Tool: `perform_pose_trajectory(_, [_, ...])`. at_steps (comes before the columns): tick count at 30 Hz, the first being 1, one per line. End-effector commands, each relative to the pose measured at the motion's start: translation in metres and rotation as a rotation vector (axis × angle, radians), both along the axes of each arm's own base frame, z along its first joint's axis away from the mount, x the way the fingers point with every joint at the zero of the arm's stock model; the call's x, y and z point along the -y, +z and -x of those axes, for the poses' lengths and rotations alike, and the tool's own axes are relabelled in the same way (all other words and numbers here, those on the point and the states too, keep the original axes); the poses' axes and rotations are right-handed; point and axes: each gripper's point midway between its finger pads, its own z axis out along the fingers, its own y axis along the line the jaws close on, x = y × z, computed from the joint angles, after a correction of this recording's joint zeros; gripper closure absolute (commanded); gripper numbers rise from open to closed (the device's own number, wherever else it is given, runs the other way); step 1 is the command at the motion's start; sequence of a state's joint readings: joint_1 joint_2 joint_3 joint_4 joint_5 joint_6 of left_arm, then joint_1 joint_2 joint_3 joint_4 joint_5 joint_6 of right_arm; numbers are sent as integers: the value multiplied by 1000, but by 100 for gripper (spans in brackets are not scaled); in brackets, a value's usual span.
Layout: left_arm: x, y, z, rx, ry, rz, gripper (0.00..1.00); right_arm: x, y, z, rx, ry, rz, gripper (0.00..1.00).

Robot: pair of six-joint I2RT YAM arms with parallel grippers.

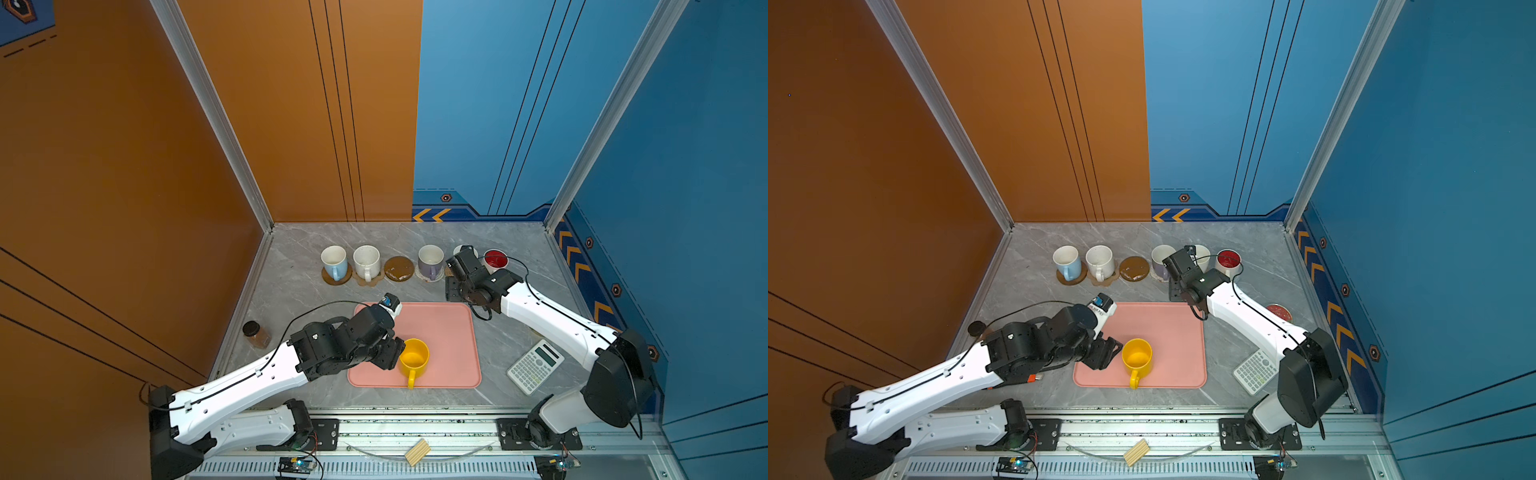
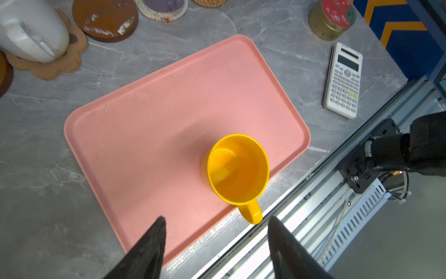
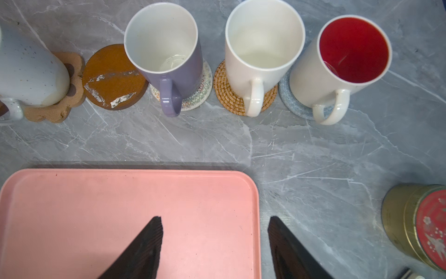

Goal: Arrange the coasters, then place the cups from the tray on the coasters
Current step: 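Swing the left gripper down onto the yellow mug while the right withdraws, then grasp and lift the yellow mug off the tray with the left gripper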

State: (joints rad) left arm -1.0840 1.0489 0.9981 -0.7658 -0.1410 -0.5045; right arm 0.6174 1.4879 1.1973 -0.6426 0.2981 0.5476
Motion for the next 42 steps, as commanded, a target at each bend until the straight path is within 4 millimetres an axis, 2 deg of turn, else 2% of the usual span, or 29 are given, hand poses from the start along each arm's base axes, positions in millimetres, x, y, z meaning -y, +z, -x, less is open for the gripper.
perform_pose_trajectory(1, [0,-13,17,-30,-6,-42,32,12,5,8,37,-53,3,32])
perform_pose_trajectory(7, [8,-33,41,-70,-32,-77,32,24,2,21,51,-84,-8,30])
perform_pose_trajectory(12, [11,-48,51,-86,-35,-117,32,29,-7,29,48,-99,-18,30])
perform_pose_trajectory(19, [18,-67,52,-99,-49,-193,32,26,-18,32,23,-99,-21,29])
perform_pose_trajectory(27, [40,-84,53,-135,-54,-177,32,22,-25,32,1,-90,-25,29])
perform_pose_trajectory(37, [44,-108,50,-172,-25,-250,32,22,-32,33,-12,-92,-24,29])
perform_pose_trajectory(42, [40,-114,40,-171,24,-267,32,25,-33,35,-10,-100,-22,28])
